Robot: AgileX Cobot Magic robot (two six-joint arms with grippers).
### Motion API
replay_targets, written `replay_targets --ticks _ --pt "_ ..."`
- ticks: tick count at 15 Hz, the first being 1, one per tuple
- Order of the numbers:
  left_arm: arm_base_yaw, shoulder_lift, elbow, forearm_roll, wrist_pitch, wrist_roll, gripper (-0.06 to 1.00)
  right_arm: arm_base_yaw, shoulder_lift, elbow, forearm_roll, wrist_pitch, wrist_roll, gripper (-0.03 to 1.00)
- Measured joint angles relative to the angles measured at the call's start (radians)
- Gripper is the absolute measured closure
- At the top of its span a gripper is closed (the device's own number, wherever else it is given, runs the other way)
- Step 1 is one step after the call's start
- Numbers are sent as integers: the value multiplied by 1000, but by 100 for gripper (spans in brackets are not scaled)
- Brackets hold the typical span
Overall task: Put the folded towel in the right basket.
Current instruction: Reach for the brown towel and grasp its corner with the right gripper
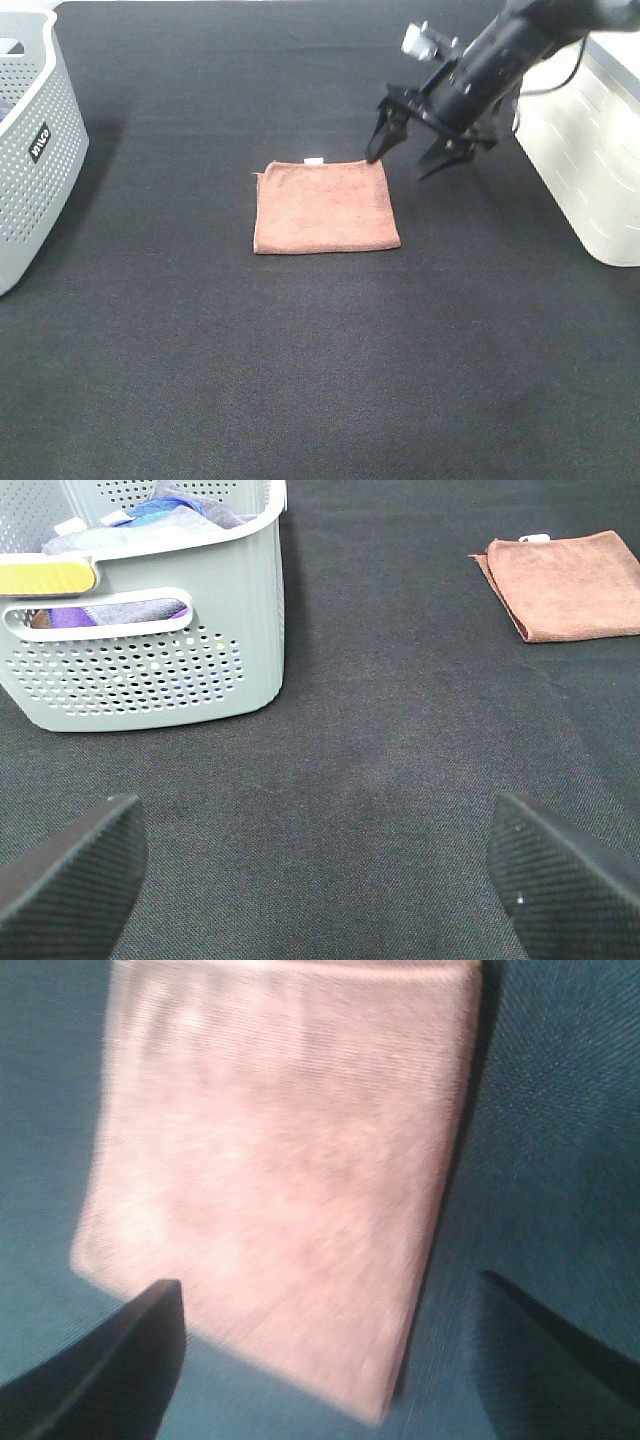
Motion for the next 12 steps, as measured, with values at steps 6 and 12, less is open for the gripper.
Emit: replay_targets --ticks 6,12 --pt "0 0 0 0 0 0 7 0 130 -63 10 -11 0 24" --pt "0 0 0 0 0 0 7 0 162 -71 100 -26 -32 53"
